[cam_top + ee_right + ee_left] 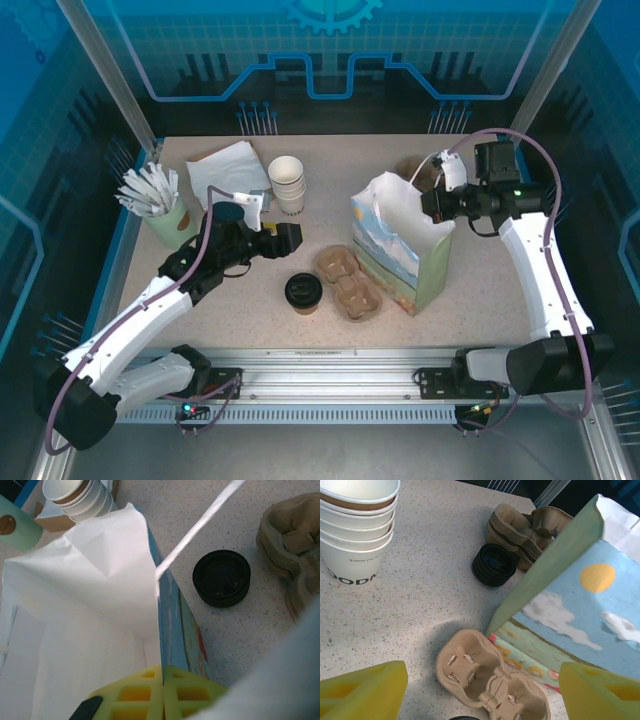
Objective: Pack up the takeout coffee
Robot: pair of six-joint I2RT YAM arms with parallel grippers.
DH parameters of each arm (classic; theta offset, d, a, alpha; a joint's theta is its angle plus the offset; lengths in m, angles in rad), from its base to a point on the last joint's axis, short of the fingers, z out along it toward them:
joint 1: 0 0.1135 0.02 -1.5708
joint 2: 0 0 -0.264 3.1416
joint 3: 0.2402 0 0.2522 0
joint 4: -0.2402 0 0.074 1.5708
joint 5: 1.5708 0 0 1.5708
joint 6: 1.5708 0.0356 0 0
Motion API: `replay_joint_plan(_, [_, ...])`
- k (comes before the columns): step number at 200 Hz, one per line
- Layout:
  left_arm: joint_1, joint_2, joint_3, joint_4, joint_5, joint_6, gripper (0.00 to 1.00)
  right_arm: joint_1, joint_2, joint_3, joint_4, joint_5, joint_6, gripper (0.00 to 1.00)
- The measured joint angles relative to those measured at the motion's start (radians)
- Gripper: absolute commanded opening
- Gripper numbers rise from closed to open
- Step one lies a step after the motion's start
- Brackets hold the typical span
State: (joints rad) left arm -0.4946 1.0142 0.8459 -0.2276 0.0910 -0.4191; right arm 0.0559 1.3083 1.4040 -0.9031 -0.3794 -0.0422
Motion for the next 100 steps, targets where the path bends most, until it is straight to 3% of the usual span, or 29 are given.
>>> replay_joint_plan(47, [0.000,0.000,-0.003,0.000,0.000,0.000,0.81,-0.001,0.042,-0.002,0.091,-0.031,0.003,0.04])
replay_joint_plan(100, [0.000,0.000,-0.005,0.000,0.000,0.000,0.81,-0.028,0.084,-0.002,0.103,-0.040,-0.098,0.07])
